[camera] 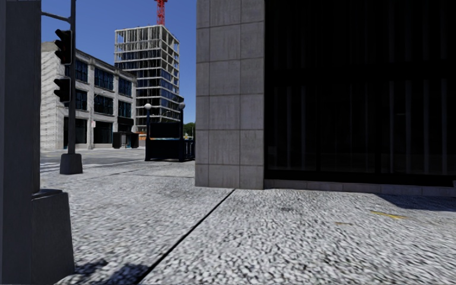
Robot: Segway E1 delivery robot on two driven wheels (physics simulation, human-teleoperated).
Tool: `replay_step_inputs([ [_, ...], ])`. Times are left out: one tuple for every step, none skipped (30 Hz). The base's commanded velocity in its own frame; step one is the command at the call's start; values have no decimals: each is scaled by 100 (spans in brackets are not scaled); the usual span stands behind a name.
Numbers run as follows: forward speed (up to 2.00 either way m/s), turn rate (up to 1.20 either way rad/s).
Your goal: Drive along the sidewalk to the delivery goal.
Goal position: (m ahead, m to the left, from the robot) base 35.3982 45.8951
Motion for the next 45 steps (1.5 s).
replay_step_inputs([
  [125, 32],
  [125, 36],
  [125, 36],
  [125, 37],
  [125, 38],
  [125, 38],
  [125, 41],
  [125, 45],
  [125, 47],
  [125, 47],
  [125, 48],
  [125, 48],
  [125, 49],
  [125, 49],
  [125, 49],
  [125, 50],
  [125, 50],
  [125, 50],
  [125, 50],
  [126, 51],
  [126, 51],
  [200, 51],
  [200, 51],
  [200, 52],
  [200, 52],
  [200, 54],
  [200, 58],
  [200, 63],
  [200, 63],
  [200, 64],
  [200, 65],
  [200, 65],
  [200, 65],
  [200, 65],
  [200, 69],
  [200, 71],
  [200, 71],
  [200, 72],
  [200, 72],
  [200, 72],
  [200, 72],
  [200, 72],
  [200, 72],
  [200, 72],
  [200, 72],
])
